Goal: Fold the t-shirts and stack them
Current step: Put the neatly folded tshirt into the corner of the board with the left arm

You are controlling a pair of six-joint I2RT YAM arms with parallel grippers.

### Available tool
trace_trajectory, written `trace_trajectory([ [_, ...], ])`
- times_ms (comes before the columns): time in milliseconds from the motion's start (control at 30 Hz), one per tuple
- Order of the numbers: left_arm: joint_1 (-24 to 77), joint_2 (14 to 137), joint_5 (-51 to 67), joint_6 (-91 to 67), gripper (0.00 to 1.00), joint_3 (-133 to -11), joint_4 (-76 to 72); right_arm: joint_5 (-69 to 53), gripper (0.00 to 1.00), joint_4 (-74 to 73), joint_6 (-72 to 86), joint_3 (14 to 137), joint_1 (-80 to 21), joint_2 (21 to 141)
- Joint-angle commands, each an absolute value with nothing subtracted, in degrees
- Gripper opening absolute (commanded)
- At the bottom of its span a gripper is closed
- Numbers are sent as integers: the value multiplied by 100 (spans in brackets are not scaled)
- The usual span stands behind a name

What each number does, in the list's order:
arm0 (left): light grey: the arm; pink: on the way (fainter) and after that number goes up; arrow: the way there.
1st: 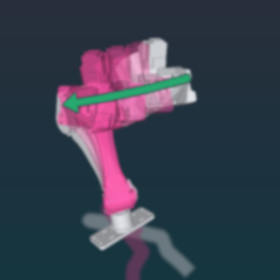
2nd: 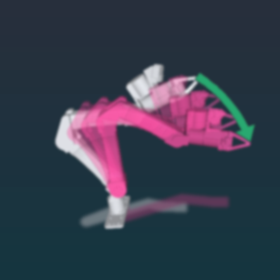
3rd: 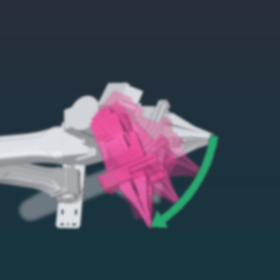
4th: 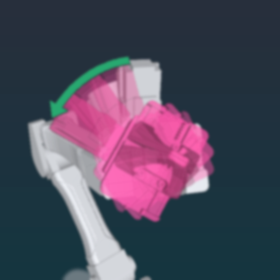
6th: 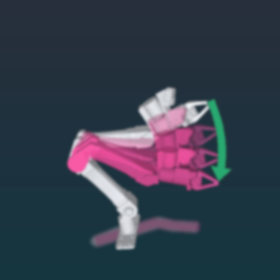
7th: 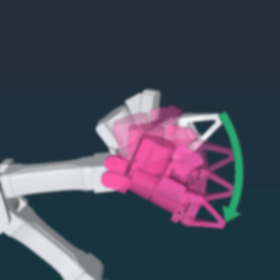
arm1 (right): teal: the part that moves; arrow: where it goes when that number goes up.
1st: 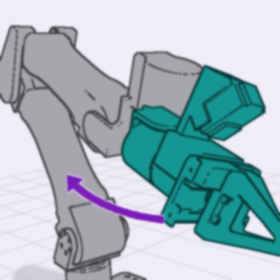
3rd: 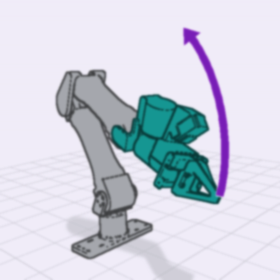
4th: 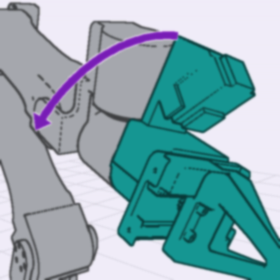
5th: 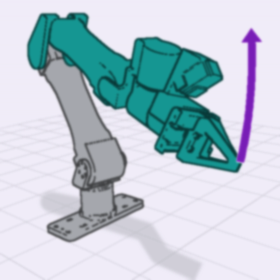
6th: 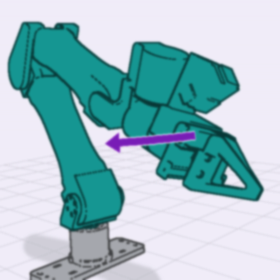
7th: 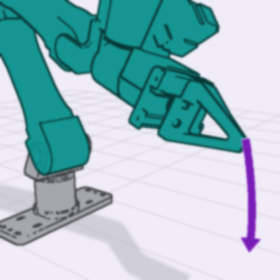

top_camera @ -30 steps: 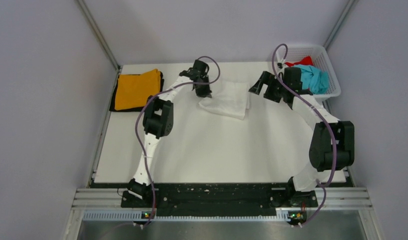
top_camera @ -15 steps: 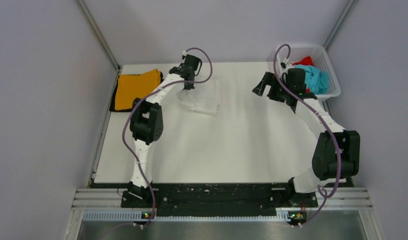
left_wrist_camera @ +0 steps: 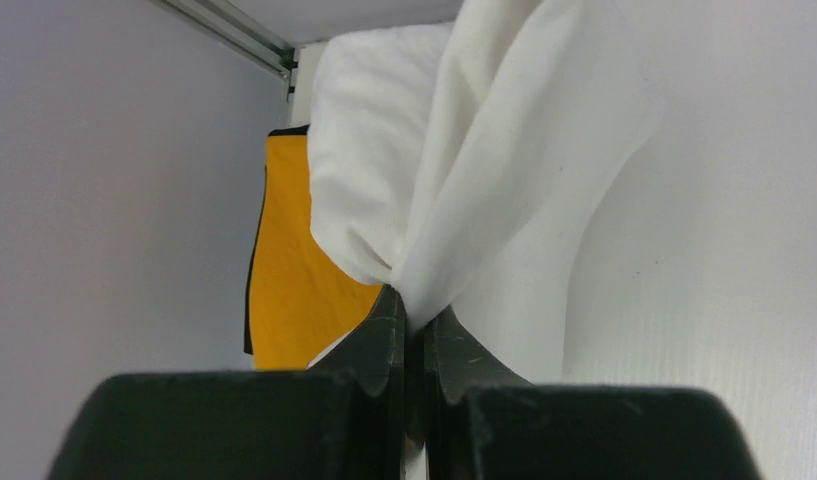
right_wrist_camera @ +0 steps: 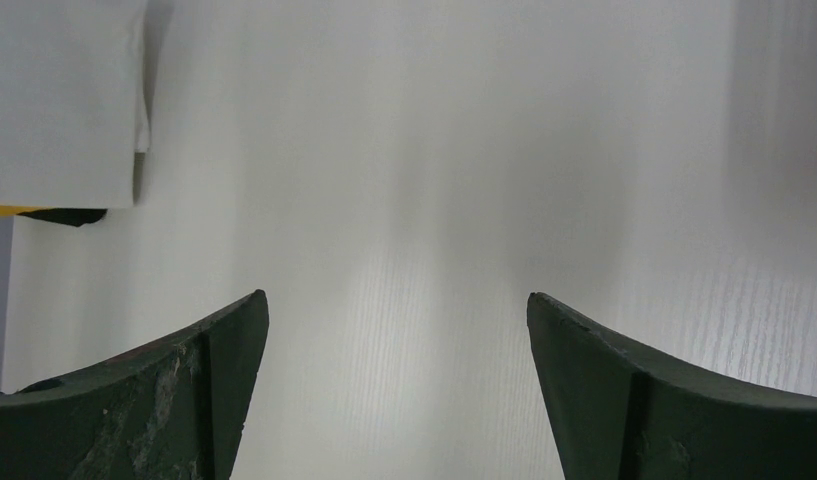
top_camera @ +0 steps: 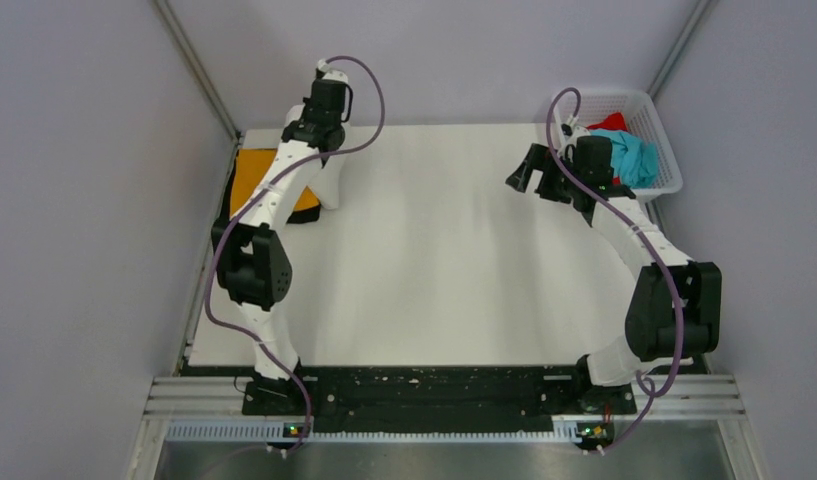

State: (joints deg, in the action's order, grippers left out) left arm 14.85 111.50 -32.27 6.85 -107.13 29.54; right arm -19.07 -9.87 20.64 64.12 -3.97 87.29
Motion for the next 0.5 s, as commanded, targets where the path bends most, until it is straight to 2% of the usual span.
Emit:
trace_trajectory([
  [0, 1244, 10592, -3307, 906, 0, -10958, 2543, -1830, 99, -911, 1939, 6416, -381, 8563],
  [233, 778, 10293, -2779, 491, 0, -10796, 2686, -1772, 99, -920, 1931, 6427, -383, 8521],
  [467, 71, 10364, -2068, 104, 0, -9974, 2506, -1709, 99, -991, 1936, 6478, -379, 8629],
])
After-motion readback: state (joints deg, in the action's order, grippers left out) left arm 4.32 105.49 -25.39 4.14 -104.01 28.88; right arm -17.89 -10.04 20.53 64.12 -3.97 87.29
